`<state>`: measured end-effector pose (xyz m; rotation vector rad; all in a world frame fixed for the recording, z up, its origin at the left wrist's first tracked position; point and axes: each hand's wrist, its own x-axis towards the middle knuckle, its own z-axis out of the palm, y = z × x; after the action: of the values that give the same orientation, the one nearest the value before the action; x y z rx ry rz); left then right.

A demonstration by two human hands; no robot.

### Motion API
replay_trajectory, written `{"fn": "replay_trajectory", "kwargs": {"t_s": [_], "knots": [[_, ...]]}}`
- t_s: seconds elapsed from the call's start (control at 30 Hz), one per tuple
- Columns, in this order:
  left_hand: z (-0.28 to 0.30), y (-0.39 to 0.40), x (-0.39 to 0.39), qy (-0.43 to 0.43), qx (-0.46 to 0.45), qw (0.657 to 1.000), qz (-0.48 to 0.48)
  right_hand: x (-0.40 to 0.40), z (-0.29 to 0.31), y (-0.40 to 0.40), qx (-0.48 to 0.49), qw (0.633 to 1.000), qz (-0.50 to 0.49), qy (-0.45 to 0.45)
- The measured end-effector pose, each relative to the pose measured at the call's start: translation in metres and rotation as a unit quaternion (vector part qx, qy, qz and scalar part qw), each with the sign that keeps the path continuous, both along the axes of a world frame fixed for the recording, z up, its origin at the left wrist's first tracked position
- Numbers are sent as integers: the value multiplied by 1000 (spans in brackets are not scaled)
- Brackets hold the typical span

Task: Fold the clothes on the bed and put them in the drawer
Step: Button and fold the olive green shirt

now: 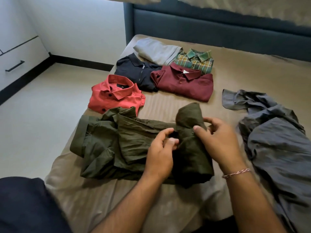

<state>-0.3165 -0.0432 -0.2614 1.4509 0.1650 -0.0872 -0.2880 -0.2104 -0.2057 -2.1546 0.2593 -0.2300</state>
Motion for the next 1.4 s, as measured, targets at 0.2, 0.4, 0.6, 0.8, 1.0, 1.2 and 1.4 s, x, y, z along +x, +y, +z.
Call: {"fn": "replay_trajectory", "kwargs": {"t_s": [0.2,0.4,0.6,0.8,1.0,1.2,1.4], "knots": [[7,28,21,213,-324,917,-92,-12,-20,59,57,980,187,32],[-8,48,32,248,-198,946,61,0,-47,44,91,987,131,-22],[-12,79,36,175,-137,969,109,14,-75,26,121,983,-25,137],[-31,74,21,-203,432,873,101,9,-82,42,263,938,47,219],[-58,72,18,-96,510,848,-108,3,-71,27,242,950,62,186],[-5,98,19,-206,496,835,116,3,-51,-36,263,952,-56,145],[-20,137,10,54,276,953,115,-5,-12,-31,238,964,-45,110]]}}
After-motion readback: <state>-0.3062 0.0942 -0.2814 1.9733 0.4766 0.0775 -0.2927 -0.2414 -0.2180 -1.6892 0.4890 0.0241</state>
